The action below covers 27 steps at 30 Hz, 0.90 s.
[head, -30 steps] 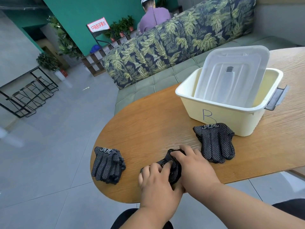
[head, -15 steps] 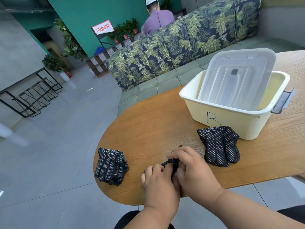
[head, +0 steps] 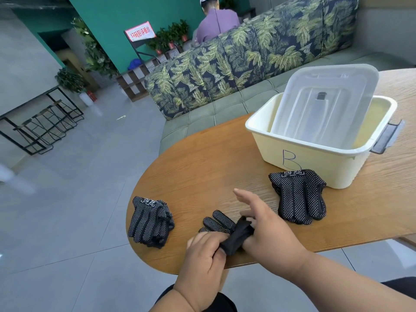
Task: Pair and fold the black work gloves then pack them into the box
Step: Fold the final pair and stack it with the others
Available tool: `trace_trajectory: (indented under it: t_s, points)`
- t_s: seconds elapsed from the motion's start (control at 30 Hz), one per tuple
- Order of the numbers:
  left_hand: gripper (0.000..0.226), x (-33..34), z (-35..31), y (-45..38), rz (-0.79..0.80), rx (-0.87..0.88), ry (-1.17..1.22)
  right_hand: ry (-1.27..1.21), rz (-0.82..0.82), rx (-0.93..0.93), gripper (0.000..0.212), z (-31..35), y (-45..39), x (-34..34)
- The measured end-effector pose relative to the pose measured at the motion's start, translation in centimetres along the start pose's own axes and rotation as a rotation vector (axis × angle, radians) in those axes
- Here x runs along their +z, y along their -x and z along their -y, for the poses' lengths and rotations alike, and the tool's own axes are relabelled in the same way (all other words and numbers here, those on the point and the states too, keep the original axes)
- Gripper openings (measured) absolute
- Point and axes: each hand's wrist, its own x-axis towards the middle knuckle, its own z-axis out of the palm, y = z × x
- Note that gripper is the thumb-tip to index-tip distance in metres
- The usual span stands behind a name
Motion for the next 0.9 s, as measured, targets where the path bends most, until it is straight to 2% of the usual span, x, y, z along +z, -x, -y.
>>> trace_trajectory:
  t_s: [0.07, 0.17, 0.3, 0.4, 0.5, 0.63, 0.77, 0.83, 0.9]
  points:
    - [0.027, -0.2, 0.2, 0.3, -0.001, 0.035, 0.010, -0.073, 0.065, 0.059, 0.068, 0.1, -0.1, -0.1]
    - [0.041, 0.1, -0.3, 0.4, -0.004, 0.054, 0.024, -0.062, 0.129, 0.103, 0.020, 0.4, -0.1, 0.0]
    - [0.036, -0.1, -0.9, 0.2, 0.006, -0.028, 0.138, -0.085, 0.154, 0.038, 0.003, 0.3, -0.2, 0.2]
    - [0.030, -0.7, -0.8, 0.4, 0.024, -0.189, 0.362, -0.144, 0.137, 0.012, 0.008, 0.0, -0.3, 0.3]
    - [0.030, -1.2, -0.8, 0.0, 0.026, -0.229, 0.497, -0.235, 0.155, 0.055, 0.012, -0.1, -0.5, 0.5]
    - [0.030, -1.5, -0.5, -1.1, 0.025, -0.261, 0.545, -0.259, 0.166, 0.111, 0.020, -0.1, -0.8, 0.9]
    - [0.024, -0.6, 0.0, -1.7, -0.029, -0.319, 0.525, -0.226, 0.127, 0.153, 0.008, -0.5, -1.3, 1.2]
    - [0.017, -0.1, 0.1, -2.1, -0.075, -0.355, 0.507, -0.195, 0.064, 0.200, 0.013, -0.8, -1.8, 1.5]
    - [0.022, 0.1, 0.1, -2.7, -0.141, -0.410, 0.492, -0.182, 0.007, 0.227, 0.031, -0.8, -2.0, 1.9]
